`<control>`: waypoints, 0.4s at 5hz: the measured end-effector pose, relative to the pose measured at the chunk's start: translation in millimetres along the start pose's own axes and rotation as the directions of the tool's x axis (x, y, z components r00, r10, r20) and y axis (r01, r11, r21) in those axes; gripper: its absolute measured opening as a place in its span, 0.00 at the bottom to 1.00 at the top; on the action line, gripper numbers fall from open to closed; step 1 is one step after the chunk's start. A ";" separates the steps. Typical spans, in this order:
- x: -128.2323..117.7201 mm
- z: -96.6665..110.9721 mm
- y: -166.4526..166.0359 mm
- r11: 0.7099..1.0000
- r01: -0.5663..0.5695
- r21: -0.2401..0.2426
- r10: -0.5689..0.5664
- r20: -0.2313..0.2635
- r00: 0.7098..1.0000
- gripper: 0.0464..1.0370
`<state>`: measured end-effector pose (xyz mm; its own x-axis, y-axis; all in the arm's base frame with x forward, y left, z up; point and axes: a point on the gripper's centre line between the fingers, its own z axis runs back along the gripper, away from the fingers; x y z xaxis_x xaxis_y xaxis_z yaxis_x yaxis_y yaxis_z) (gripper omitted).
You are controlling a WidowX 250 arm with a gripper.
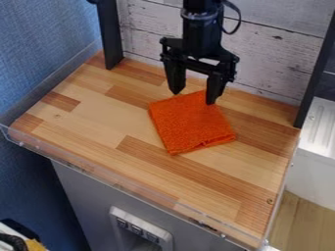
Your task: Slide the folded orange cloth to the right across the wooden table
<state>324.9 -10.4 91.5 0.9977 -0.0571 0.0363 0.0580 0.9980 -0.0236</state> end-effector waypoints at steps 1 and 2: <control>-3.2 8.9 7.6 1.000 -0.009 0.009 0.009 -0.025 1.000 0.96; -1.3 17.6 9.3 1.000 -0.022 0.018 0.022 -0.026 0.999 0.95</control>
<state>323.5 -0.6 108.8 0.9993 -0.0357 0.0095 0.0358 0.9993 -0.0069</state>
